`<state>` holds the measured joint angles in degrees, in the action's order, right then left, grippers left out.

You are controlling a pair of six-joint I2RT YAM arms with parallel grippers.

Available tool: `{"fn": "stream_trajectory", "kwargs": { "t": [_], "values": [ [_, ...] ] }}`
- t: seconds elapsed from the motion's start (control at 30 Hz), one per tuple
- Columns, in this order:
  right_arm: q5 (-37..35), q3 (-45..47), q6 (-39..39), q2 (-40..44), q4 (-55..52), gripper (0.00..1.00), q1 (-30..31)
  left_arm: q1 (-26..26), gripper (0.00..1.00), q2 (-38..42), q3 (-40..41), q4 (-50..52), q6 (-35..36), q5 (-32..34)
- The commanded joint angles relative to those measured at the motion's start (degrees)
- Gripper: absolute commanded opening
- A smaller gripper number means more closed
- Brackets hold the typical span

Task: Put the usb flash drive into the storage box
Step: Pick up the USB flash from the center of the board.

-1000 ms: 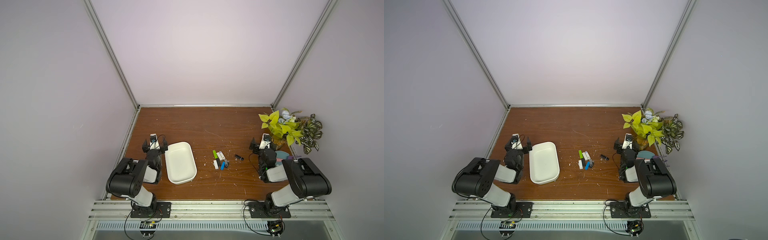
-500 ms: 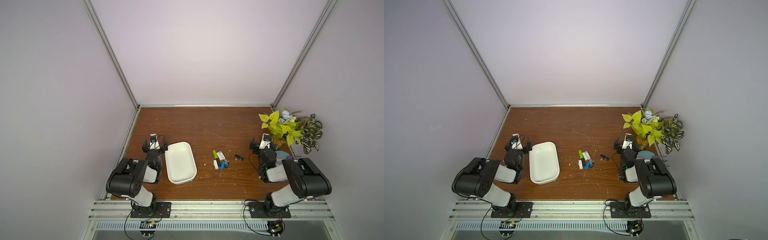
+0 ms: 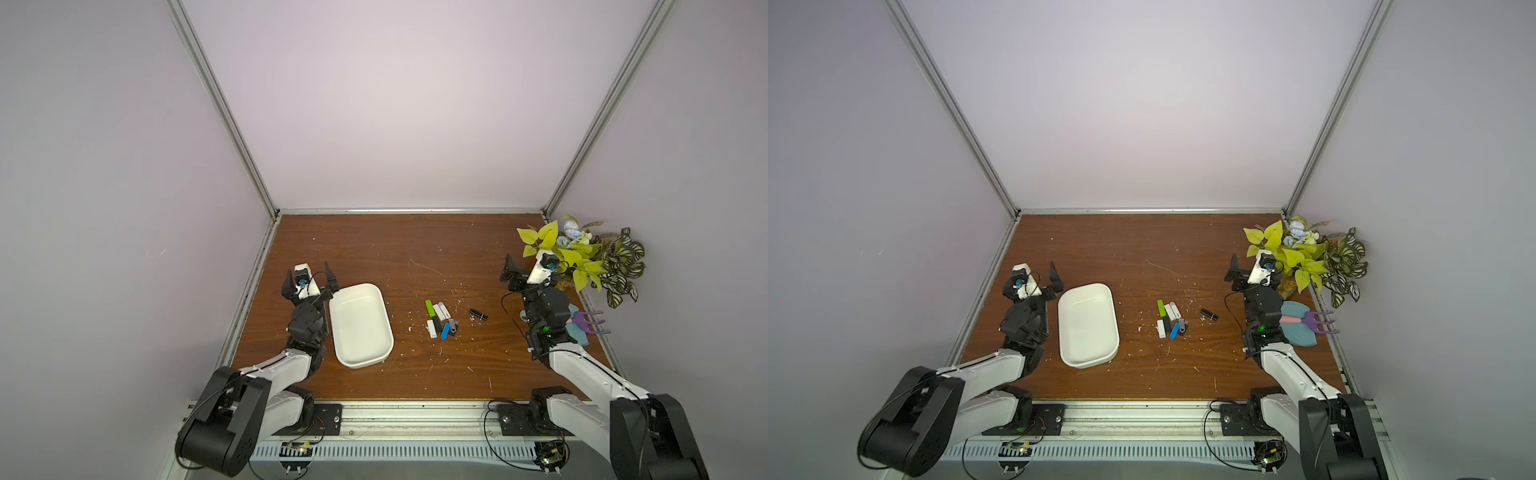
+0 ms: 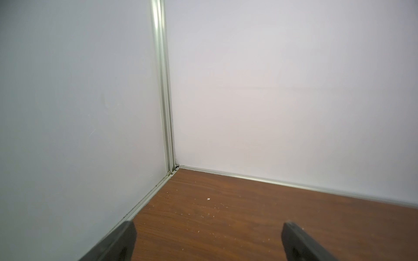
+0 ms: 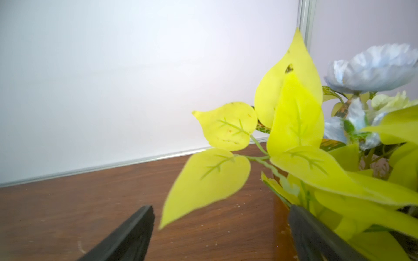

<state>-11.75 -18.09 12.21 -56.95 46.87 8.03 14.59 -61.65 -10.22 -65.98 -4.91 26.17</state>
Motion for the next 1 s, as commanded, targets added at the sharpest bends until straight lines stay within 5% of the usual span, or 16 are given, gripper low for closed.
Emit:
{"fn": "stream_trajectory", "kwargs": {
  "t": [0.0, 0.17, 0.23, 0.43, 0.53, 0.8, 0.97],
  "values": [
    [8.16, -0.52, 10.49, 5.15, -13.82, 1.00, 0.41, -0.58, 1.00, 7.96, -5.82, 23.67, -13.92, -9.53],
    [19.04, -6.61, 11.46, 9.47, -30.41, 0.99, 1.48, 0.53, 0.97, 3.97, -16.96, 45.47, -25.32, -17.95],
    [22.88, -9.38, 10.14, 8.84, -37.78, 0.86, 1.58, 0.54, 0.92, -0.93, -24.48, 58.97, -28.90, -23.43],
    [25.33, -15.64, 6.27, -1.47, -50.92, 0.78, 3.67, 2.38, 0.91, -7.68, -40.26, 84.00, -28.12, -37.92],
    [23.46, -18.32, 4.89, -7.70, -52.64, 0.65, 4.65, 4.52, 0.93, -4.62, -41.86, 89.68, -24.61, -38.18],
    [16.10, -23.20, 3.67, -18.89, -54.63, 0.69, 7.25, 4.83, 0.95, 11.10, -32.21, 92.42, -20.10, -30.00],
    [16.51, -24.13, 4.31, -24.04, -54.06, 0.69, 7.22, 2.78, 0.98, 11.70, -30.78, 90.36, -19.38, -31.25]
  ]
}}
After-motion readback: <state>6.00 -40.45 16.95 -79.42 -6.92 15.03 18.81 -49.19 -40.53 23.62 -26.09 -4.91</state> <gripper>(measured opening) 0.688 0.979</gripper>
